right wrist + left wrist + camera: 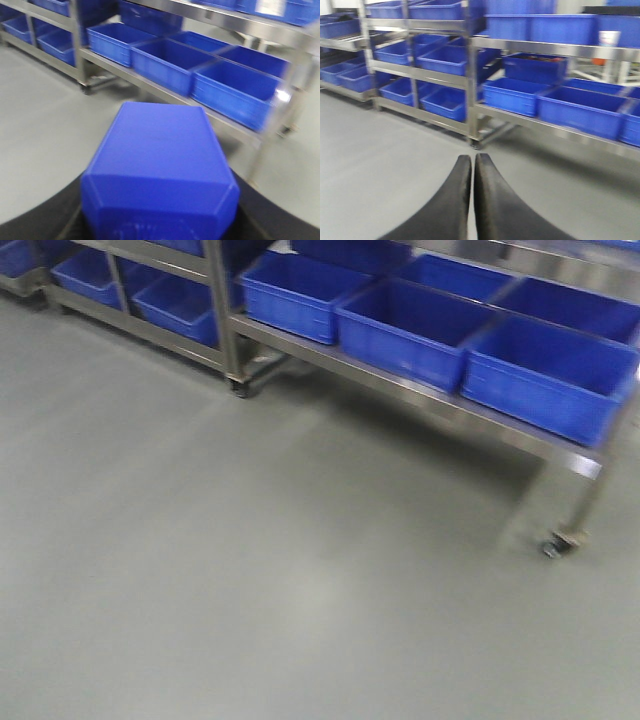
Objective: Pour parts from conveyor to right shelf
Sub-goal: 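Turn and drive toward the shelf of blue bins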
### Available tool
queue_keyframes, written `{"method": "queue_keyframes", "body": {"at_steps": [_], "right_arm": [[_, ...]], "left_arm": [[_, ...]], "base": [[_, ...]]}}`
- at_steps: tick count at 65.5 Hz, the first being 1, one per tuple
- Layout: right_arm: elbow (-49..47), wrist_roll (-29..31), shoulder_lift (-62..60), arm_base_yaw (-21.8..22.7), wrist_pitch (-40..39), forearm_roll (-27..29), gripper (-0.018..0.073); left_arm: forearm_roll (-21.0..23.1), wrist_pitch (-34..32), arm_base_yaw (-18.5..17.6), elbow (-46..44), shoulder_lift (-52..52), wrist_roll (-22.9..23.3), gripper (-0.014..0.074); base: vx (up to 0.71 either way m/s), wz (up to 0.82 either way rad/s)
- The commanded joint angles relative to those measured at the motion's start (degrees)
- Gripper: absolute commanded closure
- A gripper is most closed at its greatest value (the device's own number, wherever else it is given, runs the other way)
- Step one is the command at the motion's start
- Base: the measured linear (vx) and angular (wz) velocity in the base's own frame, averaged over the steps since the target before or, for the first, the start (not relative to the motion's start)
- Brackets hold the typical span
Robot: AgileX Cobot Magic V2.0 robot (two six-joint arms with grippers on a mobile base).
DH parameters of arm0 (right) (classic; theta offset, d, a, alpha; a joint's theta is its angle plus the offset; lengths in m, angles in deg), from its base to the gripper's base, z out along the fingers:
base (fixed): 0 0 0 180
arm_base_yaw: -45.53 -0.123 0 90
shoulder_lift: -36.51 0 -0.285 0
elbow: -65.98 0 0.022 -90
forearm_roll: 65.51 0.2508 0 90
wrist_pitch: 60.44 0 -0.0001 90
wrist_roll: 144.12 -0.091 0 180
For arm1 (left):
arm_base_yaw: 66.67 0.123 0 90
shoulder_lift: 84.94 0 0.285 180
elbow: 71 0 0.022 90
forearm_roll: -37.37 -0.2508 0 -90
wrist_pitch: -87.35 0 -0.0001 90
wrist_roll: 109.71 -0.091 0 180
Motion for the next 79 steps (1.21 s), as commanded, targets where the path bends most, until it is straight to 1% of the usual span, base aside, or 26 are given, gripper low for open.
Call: {"method": "queue_keyframes", "body": {"at_steps": [1,41,79], "right_arm": [[-1.5,0.5,1.2,0.2,-4.6,-0.6,0.0564],[-1.5,0.5,1.2,0.2,-4.3,-0.7,0.0564],[-1.5,0.5,1.2,0.2,-4.3,-0.7,0.0564]], "left_arm": [[0.4,-4.2,-0.3,-1.1,0.6,0.5,0.0603],[0.4,-4.2,-0.3,-1.1,0.6,0.5,0.0603],[0.4,-4.2,-0.3,-1.1,0.6,0.5,0.0603]], "base": [[0.82,0.56],[0.84,0.62],[0.85,0.53]]}}
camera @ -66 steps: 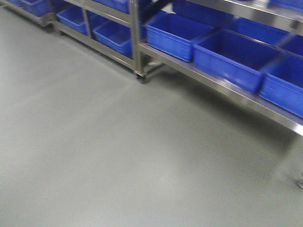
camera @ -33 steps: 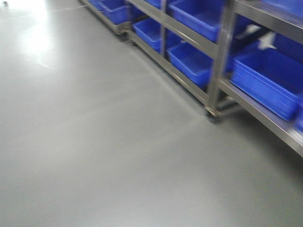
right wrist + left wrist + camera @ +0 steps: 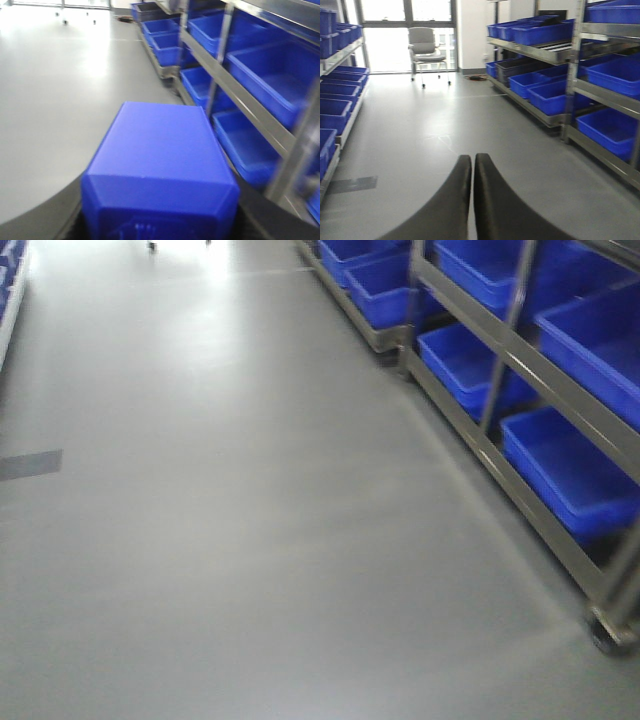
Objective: Pour parts from conveyor to right shelf
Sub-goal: 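Turn and drive toward the shelf of blue bins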
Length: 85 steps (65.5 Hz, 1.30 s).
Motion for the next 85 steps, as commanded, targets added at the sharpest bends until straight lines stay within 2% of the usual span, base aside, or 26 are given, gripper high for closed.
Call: {"method": "queue_keyframes", "body": {"at_steps": [1,26,66,85], "right_arm": [[-1.5,0.5,1.2,0.2,-4.5,-0.7,0.0564],[-1.5,0.5,1.2,0.2,-4.5,-0.8,0.0564],[-1.5,0.5,1.2,0.2,-4.5,-0.2,0.0564],[-1.5,0.5,1.2,0.2,-4.5,-0.2,0.0564]], "left_arm": [[0.4,-4.2,-0.3,-1.1,0.6,0.5,0.0603],[0.4,-4.2,-0.3,-1.1,0.6,0.5,0.0603],[0.4,-4.2,-0.3,-1.1,0.6,0.5,0.0603],[0.4,-4.2,-0.3,-1.1,0.6,0.5,0.0603]], "base": [[0.86,0.51],[0.87,0.34],[0.81,-0.1],[0.61,0.51]]}}
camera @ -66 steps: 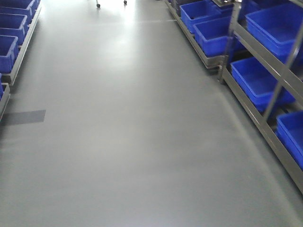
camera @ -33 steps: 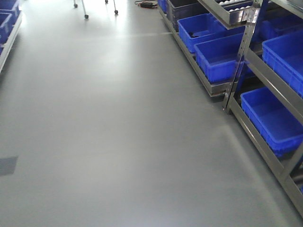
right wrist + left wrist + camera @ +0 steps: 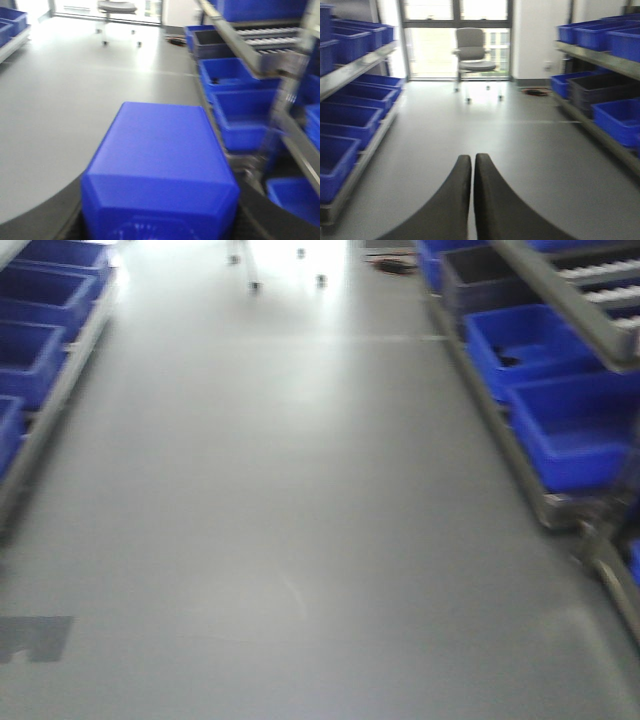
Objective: Pour parts from conveyor to right shelf
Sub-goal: 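Turn and drive toward the shelf of blue bins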
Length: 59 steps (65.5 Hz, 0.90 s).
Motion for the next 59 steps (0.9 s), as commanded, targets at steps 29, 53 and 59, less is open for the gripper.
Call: {"method": "queue_keyframes", "body": {"at_steps": [29,53,59], "right_arm": [[-1.5,0.5,1.2,0.2,-4.5,-1.3,0.0564],[-1.5,0.5,1.2,0.2,-4.5,-1.8,0.0564],[-1.5,0.5,1.2,0.2,-4.5,-1.8,0.0564]], "left_arm": [[0.4,-4.2,-0.3,-1.1,0.6,0.5,0.0603],[0.4,-4.2,-0.3,-1.1,0.6,0.5,0.0603],[0.4,-4.2,-0.3,-1.1,0.6,0.5,0.0603]], "base": [[0.45,1.19],[0.33,1.03],[0.25,0.79]]}}
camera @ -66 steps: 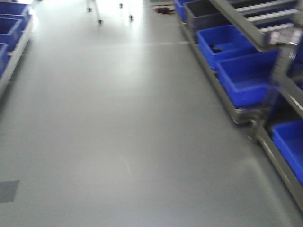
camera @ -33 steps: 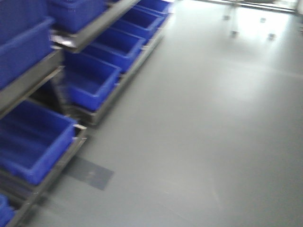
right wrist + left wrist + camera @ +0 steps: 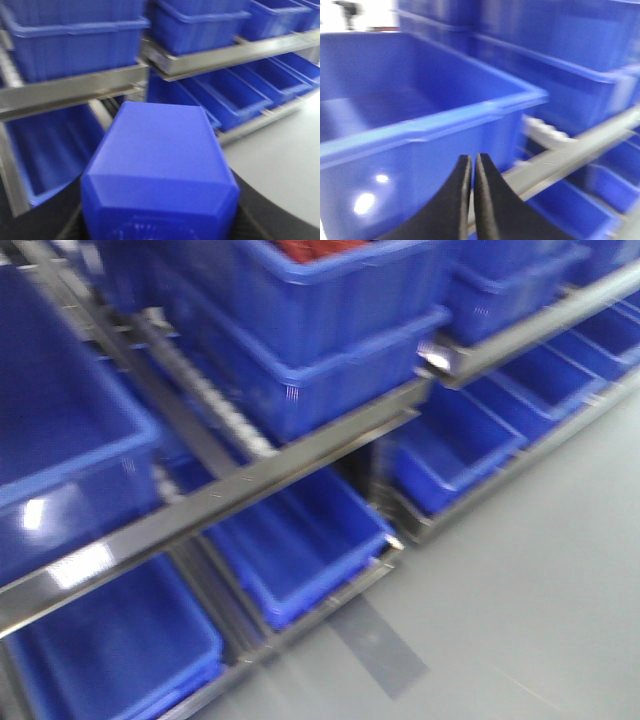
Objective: Pour parts from conveyor to right shelf
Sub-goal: 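Turn and drive toward the shelf of blue bins, then stop in front of the empty blue bin on the shelf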
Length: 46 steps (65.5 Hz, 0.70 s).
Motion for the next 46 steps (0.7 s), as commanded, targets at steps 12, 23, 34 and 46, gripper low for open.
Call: {"method": "queue_keyframes", "body": {"at_steps": [12,23,34,46], "right_arm": [[-1.5,0.5,1.2,0.2,-4.5,-0.9,0.0564],[-1.5,0.5,1.2,0.2,-4.5,-0.9,0.0564],[-1.5,0.5,1.2,0.2,-4.5,-0.9,0.0564],[-1.5,0.5,1.2,0.2,-4.5,-0.9,0.0564]], "left_arm": [[0.4,-4.2,-0.3,-1.1,0.6,0.5,0.0603],[0.4,-4.2,-0.3,-1.1,0.6,0.5,0.0603],[0.4,-4.2,-0.3,-1.1,0.6,0.5,0.0603],[0.4,-4.2,-0.3,-1.1,0.6,0.5,0.0603]], "base": [[0.2,0.72],[0.19,0.76],[0.2,0.76],[0.2,0.61]]}}
